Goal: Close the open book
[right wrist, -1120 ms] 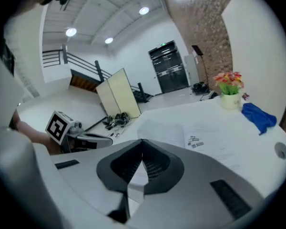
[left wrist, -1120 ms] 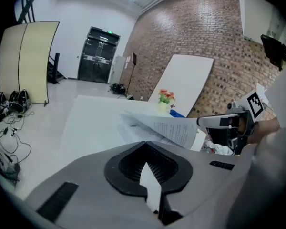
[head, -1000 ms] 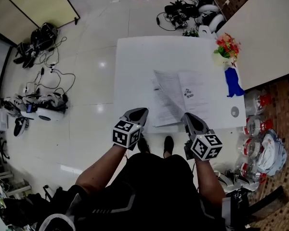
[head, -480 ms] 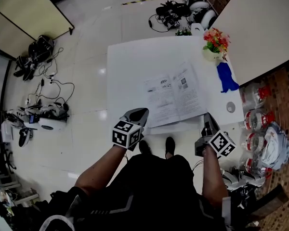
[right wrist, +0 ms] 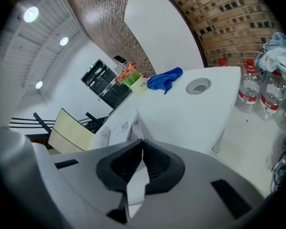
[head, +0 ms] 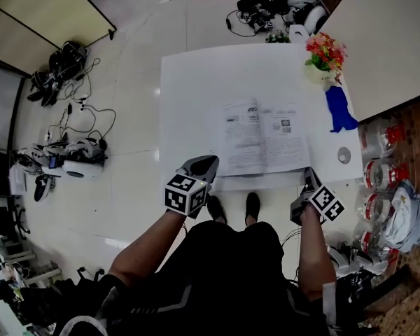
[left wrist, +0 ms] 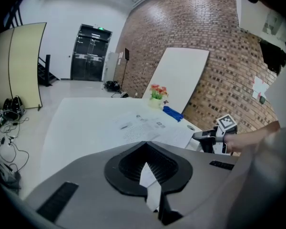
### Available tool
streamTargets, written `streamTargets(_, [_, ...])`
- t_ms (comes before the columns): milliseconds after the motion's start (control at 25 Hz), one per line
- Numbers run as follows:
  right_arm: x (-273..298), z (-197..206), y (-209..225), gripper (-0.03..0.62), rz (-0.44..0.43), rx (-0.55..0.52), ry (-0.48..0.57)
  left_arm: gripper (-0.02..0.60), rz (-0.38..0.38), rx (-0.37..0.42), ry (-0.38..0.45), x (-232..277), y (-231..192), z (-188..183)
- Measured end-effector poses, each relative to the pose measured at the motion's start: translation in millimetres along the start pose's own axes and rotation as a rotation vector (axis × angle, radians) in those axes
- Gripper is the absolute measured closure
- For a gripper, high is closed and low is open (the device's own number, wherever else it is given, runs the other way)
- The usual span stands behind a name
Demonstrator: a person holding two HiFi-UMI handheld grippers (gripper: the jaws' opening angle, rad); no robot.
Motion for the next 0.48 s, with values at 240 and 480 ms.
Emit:
streamTargets(240, [-3,-1,6,0.589,0.081,-0.135,-0.038,0.58,-0.027,-0.025,0.011,-5,-10,3])
streamTargets(480, [-10,-14,-60,0.588,0.026,-0.546,-0.068,0.58,-0.058,-0.051,0.054,-21,-28,0])
Point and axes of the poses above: the fingertips, and each gripper's own axes: x forward along the fingers, y to its right, z out of its underside, the point moved 3 cm from there along -x, backward along the fingers, and after that the axes turned 1 degree about -z, right-handed, at the moved point
